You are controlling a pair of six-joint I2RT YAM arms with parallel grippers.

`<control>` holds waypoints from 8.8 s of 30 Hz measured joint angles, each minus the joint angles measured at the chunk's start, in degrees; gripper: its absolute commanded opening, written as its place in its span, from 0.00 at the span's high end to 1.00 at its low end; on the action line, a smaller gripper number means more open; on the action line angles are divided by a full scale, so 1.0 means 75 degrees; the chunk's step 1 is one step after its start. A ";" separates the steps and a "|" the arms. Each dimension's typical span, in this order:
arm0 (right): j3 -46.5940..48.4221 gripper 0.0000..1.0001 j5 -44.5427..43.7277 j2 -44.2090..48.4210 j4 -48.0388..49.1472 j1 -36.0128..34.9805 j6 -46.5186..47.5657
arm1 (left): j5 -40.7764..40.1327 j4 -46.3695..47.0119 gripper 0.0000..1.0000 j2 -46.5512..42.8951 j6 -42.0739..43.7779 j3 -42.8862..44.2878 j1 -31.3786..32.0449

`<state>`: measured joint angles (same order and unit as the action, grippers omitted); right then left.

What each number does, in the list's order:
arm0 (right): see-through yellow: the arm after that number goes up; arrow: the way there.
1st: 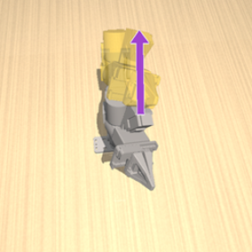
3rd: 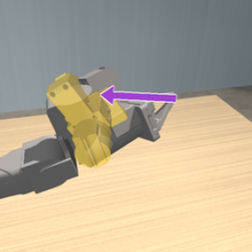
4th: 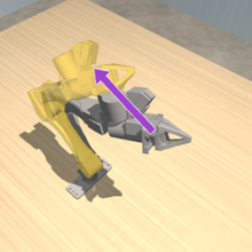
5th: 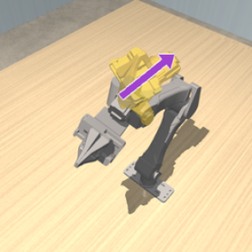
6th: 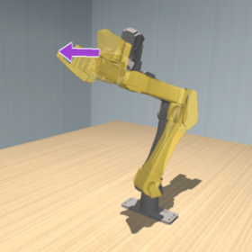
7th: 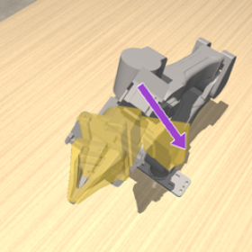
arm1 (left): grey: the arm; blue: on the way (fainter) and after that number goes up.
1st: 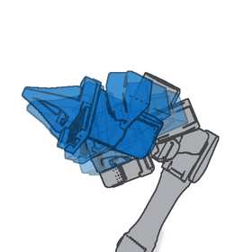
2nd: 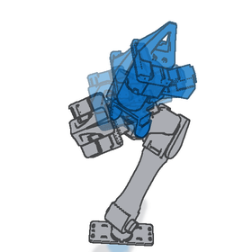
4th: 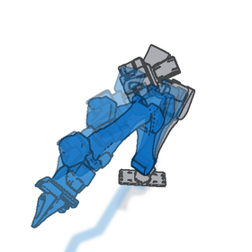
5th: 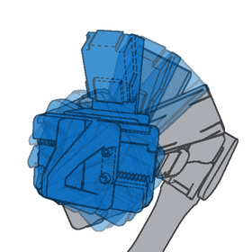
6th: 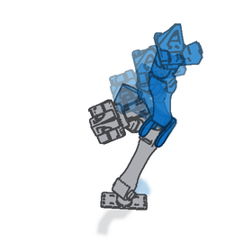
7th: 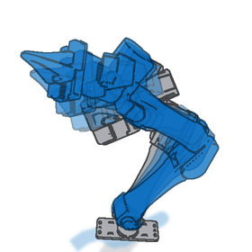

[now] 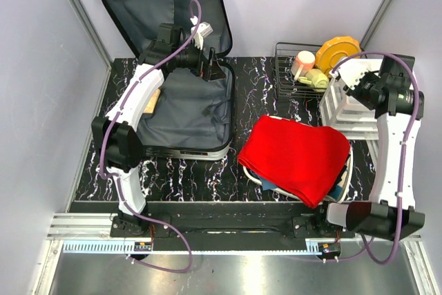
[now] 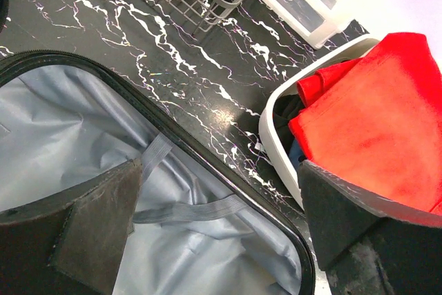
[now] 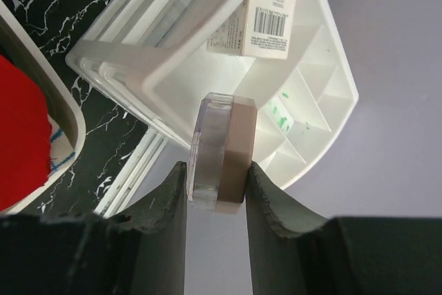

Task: Open, take out, and arrange the luggage

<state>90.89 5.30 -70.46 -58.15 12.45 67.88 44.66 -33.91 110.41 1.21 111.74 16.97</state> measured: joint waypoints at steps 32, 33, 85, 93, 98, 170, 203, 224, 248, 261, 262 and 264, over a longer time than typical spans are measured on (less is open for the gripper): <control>-0.0784 0.28 0.0863 -0.1679 0.1568 0.0565 0.1900 | -0.0469 0.0137 0.01 -0.0705 -0.0114 -0.1070 -0.0093; -0.0775 0.27 0.0880 -0.1679 0.1533 0.0565 0.1888 | -0.0475 0.0137 0.01 -0.0702 -0.0114 -0.1067 -0.0093; 0.2669 0.05 0.3853 -0.3500 0.0073 -0.1285 -0.3888 | -0.5572 -0.2168 0.69 0.2952 0.2288 0.0513 -0.2069; 0.2661 0.05 0.3861 -0.3500 0.0265 -0.1440 -0.3934 | -0.5278 -0.1778 0.74 0.2771 0.2407 0.0519 -0.1751; 0.2594 0.06 0.4060 -0.3471 0.0525 -0.1501 -0.4004 | -0.4721 -0.1565 0.78 0.2183 0.2317 0.1055 -0.1512; 0.1810 1.00 0.2384 -0.2760 0.7029 -0.2655 -0.5353 | -0.0140 0.1244 0.01 -0.0577 -0.2731 -0.0702 -0.1985; 0.2567 1.00 0.2565 -0.4383 0.6636 0.2917 -1.1392 | 0.0586 0.1740 0.01 -0.0699 -0.2699 -0.1504 -0.1259; 0.0347 0.48 0.2162 -0.4304 0.7950 0.2588 -1.0273 | 0.0560 0.1256 0.01 -0.0697 -0.2929 -0.1396 -0.1594; 0.0685 0.26 0.2588 -0.2311 0.7530 0.2553 -1.0112 | 0.0181 0.0131 0.01 -0.0714 -0.1620 -0.1396 -0.1778; 0.0933 0.12 0.3060 -0.1883 0.5566 0.1524 -0.9961 | -0.0863 -0.1547 0.01 -0.1107 -0.0560 -0.0895 -0.1938; 0.0924 0.11 0.3095 -0.1853 0.5453 0.1373 -0.9941 | -0.0953 -0.1679 0.01 -0.1107 -0.0522 -0.0845 -0.1955; 0.0845 0.10 0.3165 -0.1795 0.5278 0.0997 -0.9879 | -0.1145 -0.1926 0.01 -0.1107 -0.0458 -0.0793 -0.2022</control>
<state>97.23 29.04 -83.92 -18.57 19.92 -6.22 36.07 -48.36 102.10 -2.22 105.80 1.80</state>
